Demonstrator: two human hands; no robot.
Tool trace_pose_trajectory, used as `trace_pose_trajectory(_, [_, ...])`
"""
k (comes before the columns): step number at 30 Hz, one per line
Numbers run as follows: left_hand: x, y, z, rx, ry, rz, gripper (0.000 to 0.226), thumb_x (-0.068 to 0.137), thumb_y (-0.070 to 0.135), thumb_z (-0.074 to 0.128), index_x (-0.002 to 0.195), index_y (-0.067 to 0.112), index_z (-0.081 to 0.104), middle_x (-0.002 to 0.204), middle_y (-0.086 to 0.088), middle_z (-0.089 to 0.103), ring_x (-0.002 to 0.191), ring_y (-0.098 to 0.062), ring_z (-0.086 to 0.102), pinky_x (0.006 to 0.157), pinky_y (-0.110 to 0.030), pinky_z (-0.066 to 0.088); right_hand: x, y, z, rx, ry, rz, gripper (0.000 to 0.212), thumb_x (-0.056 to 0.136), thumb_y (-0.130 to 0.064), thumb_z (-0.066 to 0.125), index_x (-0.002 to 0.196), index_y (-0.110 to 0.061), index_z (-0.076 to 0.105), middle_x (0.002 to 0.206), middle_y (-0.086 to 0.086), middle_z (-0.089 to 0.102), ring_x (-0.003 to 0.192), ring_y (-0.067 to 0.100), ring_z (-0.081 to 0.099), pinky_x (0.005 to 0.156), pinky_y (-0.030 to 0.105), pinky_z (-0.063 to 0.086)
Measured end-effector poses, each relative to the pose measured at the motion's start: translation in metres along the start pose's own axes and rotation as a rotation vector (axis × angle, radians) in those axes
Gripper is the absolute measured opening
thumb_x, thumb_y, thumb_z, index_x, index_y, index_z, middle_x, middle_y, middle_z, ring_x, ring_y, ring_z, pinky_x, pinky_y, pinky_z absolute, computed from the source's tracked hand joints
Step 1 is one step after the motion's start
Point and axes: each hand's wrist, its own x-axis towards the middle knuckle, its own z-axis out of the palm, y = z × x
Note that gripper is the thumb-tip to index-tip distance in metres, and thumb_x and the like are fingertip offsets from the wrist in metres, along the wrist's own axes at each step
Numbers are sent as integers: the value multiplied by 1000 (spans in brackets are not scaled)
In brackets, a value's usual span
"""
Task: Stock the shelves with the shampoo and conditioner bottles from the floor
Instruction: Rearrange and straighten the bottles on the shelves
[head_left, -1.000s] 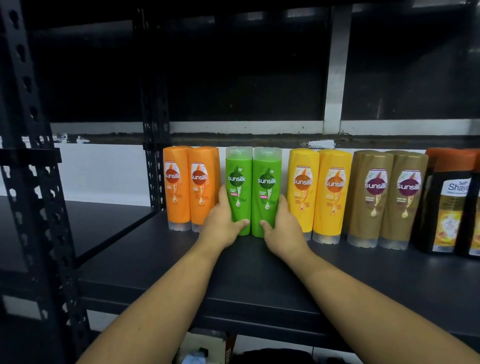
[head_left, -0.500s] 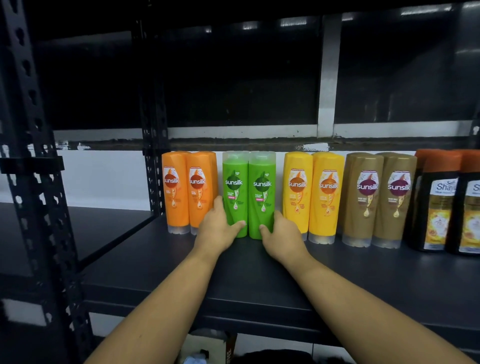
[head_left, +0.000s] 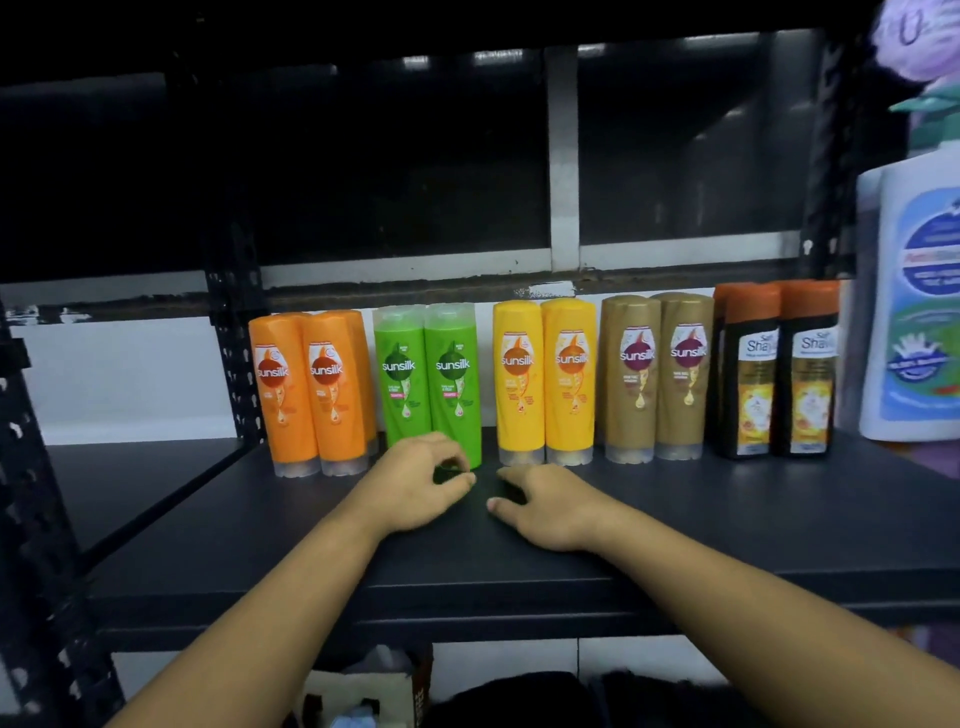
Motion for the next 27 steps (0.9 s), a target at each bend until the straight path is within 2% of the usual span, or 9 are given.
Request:
trace_pose_trajectory(3, [-3,21,2,11,-142,37,40,96,51,62,129,29,68,134,13,65,125,-6,57,105,-22,42,-22,12,-15,-20,-69,43,51,100,-56,45,130,-17,59,134,6,60,125,26,55,102,40,46])
trace_pose_trajectory(6, [-4,34,7,-10,-373,21,59,99,60,53,151,35,48,159,17,41,146,-1,34,118,-20,23,-40,31,-30,-46,-110,64,60,102,-58,41,146,-19,48,153,1,46,138,23,45,111,36,38])
trace_pose_trajectory(9, [-2,39,9,8,-510,16,61,103,58,44,159,35,34,166,18,22,152,1,17,119,-16,7,-53,50,-39,-29,-121,72,67,101,-62,39,157,-26,33,166,-7,25,151,18,26,119,34,25])
trace_pose_trajectory(13, [1,45,9,32,-532,-12,63,104,57,41,160,31,31,167,15,20,153,0,16,117,-14,6,-58,57,-40,-17,-95,72,66,101,-61,40,157,-25,34,166,-7,24,152,17,24,120,35,24])
trace_pose_trajectory(16, [5,52,14,64,-436,-57,67,100,63,46,158,29,38,163,12,36,149,-8,33,120,-23,24,-57,57,-38,-18,-68,91,64,99,-62,42,151,-23,44,159,-3,40,143,20,40,114,36,36])
trace_pose_trajectory(19, [14,67,20,101,-226,-107,69,100,54,54,159,26,33,153,1,52,138,-21,49,109,-34,43,-56,58,-37,14,6,114,55,96,-61,50,136,-23,56,135,-1,60,118,18,58,99,35,49])
trace_pose_trajectory(22, [30,85,25,27,55,-164,79,97,41,62,160,28,15,134,-6,62,119,-32,62,91,-40,51,-47,61,-41,42,174,110,55,96,-50,60,143,-23,49,139,-1,58,126,21,56,100,35,47])
trace_pose_trajectory(24, [45,89,27,-23,200,-191,89,94,36,66,159,28,6,130,-9,63,112,-36,65,89,-47,55,-33,62,-47,124,319,86,54,95,-43,63,141,-22,47,134,2,62,122,25,59,98,38,49])
trace_pose_trajectory(27, [66,90,30,-26,273,-235,98,93,33,68,159,25,-4,131,-13,62,111,-39,65,91,-50,55,-9,57,-53,285,418,104,63,93,-37,68,144,-21,36,136,4,60,122,29,59,100,44,50])
